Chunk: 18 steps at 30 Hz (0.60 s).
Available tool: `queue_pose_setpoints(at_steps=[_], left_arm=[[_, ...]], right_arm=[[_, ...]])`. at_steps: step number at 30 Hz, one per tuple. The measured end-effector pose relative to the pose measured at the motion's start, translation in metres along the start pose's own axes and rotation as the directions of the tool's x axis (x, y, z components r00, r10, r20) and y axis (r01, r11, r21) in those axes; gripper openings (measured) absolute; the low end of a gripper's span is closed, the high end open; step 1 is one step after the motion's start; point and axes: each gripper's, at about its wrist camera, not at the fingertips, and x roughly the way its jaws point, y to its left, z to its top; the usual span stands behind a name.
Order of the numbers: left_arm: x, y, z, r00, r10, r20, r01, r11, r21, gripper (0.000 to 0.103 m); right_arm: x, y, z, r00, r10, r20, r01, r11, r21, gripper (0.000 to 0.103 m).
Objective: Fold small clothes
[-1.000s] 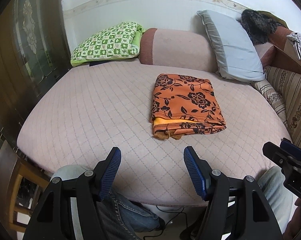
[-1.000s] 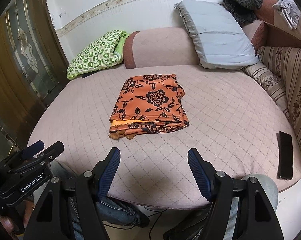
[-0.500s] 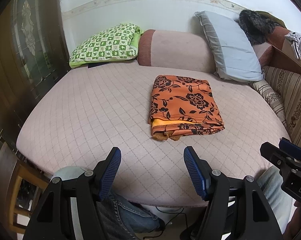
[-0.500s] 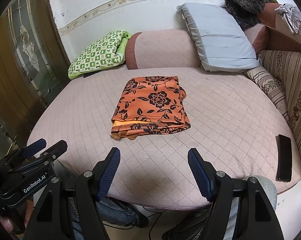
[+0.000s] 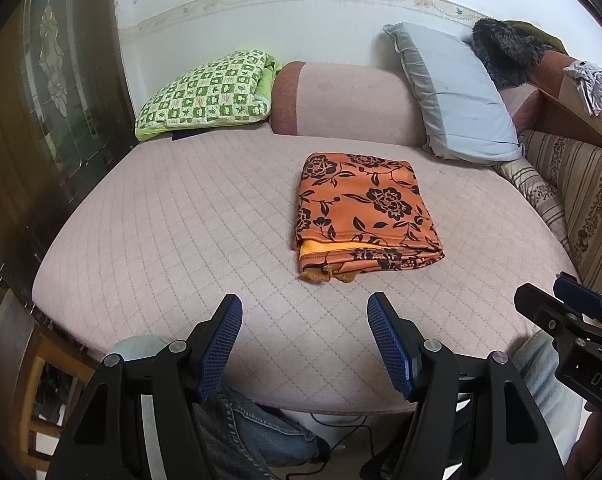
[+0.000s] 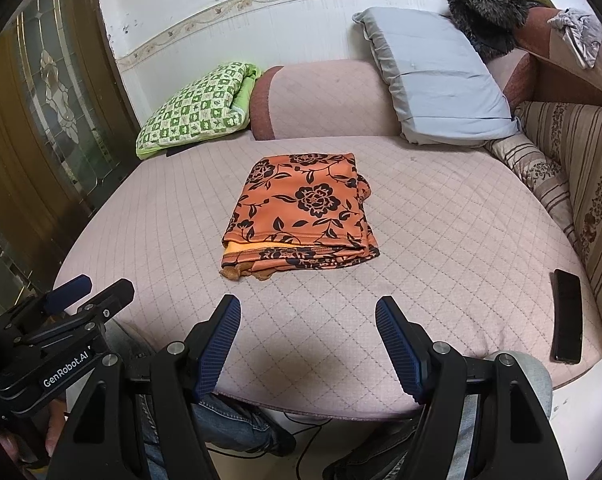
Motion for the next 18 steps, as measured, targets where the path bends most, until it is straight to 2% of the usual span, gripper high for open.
queue_pose_setpoints(at_steps=[18], left_arm=[[0.0019,0.0018,0.0007,1.0,0.001,0.005,-0.001,1.0,0.011,0.065]], right_arm=[[0.0004,-0.0042,-0.0007,1.0,-0.005,-0.004,0.005,1.0,-0.001,0.072]])
